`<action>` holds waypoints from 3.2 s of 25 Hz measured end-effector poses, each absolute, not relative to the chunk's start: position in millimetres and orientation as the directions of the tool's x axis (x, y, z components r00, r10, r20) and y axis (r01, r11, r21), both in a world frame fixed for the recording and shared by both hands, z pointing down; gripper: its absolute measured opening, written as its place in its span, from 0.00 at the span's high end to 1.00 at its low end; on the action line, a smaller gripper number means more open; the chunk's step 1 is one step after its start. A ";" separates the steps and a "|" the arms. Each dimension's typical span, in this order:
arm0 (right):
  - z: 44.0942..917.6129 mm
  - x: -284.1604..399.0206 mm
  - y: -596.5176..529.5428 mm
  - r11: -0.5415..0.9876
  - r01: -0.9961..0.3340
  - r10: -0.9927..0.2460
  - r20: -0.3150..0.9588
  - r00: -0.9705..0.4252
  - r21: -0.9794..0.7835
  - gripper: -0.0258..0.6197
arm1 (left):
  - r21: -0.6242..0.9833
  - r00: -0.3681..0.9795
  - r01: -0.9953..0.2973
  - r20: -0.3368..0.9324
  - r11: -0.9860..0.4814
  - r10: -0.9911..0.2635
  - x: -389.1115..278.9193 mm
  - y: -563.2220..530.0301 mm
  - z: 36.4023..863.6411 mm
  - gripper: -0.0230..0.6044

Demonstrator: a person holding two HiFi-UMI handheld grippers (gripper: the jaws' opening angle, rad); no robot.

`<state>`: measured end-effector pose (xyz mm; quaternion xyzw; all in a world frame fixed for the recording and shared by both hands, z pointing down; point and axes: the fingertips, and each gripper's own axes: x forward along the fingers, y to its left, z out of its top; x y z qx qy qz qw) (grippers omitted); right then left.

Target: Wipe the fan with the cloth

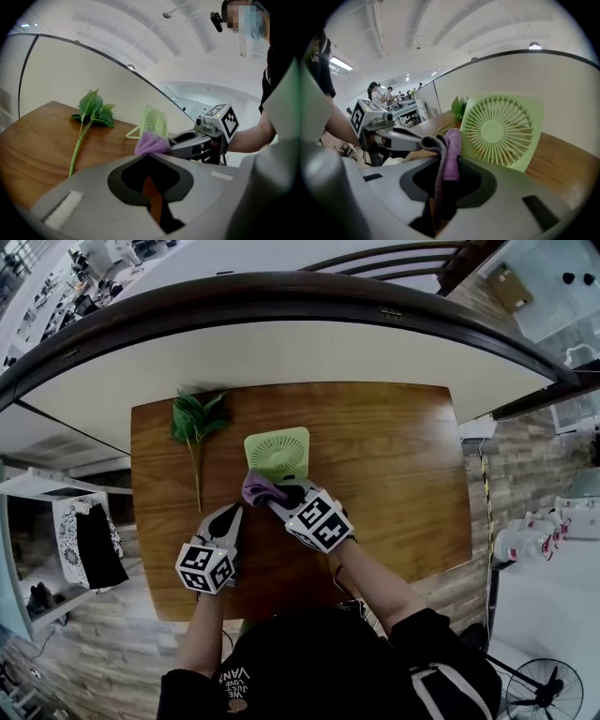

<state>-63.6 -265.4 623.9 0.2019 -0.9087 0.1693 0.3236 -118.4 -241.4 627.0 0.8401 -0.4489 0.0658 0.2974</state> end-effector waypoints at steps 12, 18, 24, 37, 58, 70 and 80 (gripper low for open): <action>638.8 0.0 -279.5 0.729 -0.651 -0.357 0.695 -0.624 -0.210 0.81 | 0.453 0.603 -0.781 0.370 -0.429 -0.707 -107.8 -242.4 628.9 0.94; 640.3 37.7 -280.8 0.657 -0.725 -0.408 0.712 -0.571 -0.204 0.81 | 0.458 0.629 -0.763 0.365 -0.456 -0.686 -95.3 -247.5 627.4 0.94; 643.8 61.8 -278.8 0.588 -0.783 -0.446 0.726 -0.524 -0.203 0.81 | 0.453 0.650 -0.749 0.362 -0.483 -0.668 -86.6 -249.3 623.8 0.94; 613.4 80.0 -254.3 0.453 -0.870 -0.594 0.662 -0.458 -0.196 0.81 | 0.416 0.656 -0.751 0.378 -0.513 -0.653 -92.5 -238.0 613.4 0.94; 532.0 46.8 -158.4 0.365 -0.899 -0.765 0.473 -0.437 -0.240 0.81 | 0.396 0.710 -0.701 0.311 -0.593 -0.632 -111.2 -166.0 559.6 0.94; 511.6 25.7 -111.3 0.339 -0.907 -0.808 0.417 -0.416 -0.249 0.81 | 0.382 0.741 -0.668 0.258 -0.639 -0.620 -127.2 -127.9 537.5 0.94; 507.4 10.1 -84.0 0.314 -0.911 -0.825 0.399 -0.401 -0.267 0.81 | 0.383 0.752 -0.655 0.248 -0.652 -0.610 -144.3 -102.2 533.7 0.94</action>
